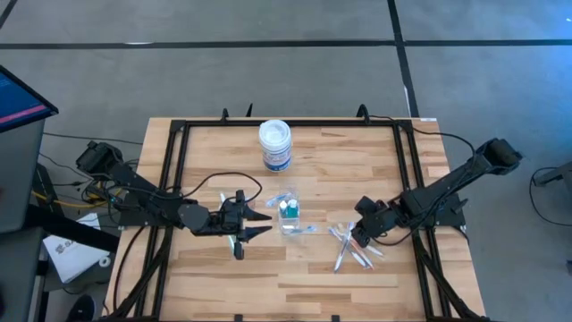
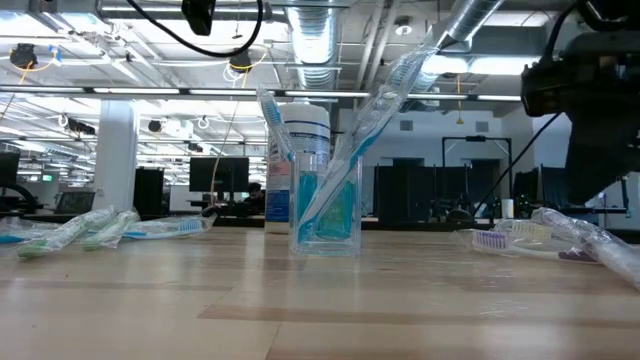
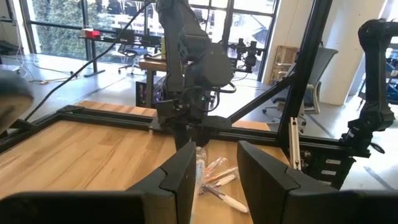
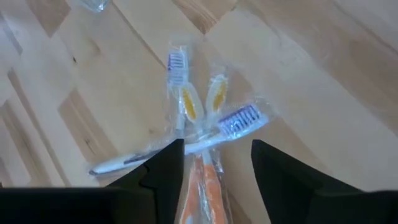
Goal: Pick & Place toothbrushing station
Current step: Put the right purple toothbrush into the Transparent organizer
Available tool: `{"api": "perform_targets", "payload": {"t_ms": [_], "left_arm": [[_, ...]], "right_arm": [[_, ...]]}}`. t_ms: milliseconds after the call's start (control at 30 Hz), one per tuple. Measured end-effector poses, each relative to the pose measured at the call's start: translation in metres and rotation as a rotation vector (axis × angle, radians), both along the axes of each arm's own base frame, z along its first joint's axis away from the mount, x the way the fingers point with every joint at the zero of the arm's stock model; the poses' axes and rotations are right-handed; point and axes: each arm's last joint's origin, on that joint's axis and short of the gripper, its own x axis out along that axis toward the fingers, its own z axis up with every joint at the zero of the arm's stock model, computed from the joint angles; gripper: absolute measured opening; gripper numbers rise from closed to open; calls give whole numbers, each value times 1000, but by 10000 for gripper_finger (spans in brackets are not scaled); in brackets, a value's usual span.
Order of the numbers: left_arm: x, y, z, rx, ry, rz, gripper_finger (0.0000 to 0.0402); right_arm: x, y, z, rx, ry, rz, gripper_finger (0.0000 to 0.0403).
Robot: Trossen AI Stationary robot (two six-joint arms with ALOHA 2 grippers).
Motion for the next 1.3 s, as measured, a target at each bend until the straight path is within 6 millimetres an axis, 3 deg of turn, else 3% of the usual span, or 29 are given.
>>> {"api": "perform_targets", "payload": {"t_ms": [233, 767, 1067, 1300], "left_arm": [[0, -1, 0, -9, -1, -22, 111], [0, -1, 0, -10, -1, -28, 111], [0, -1, 0, -10, -1, -27, 111], [0, -1, 0, -10, -1, -27, 111]], "right_arm": [[-3, 5, 0, -24, -26, -29, 198], [-10, 19, 1, -1, -59, -72, 190], [2, 39, -21, 13, -53, -46, 180], [6, 42, -31, -20, -41, -47, 183]]}}
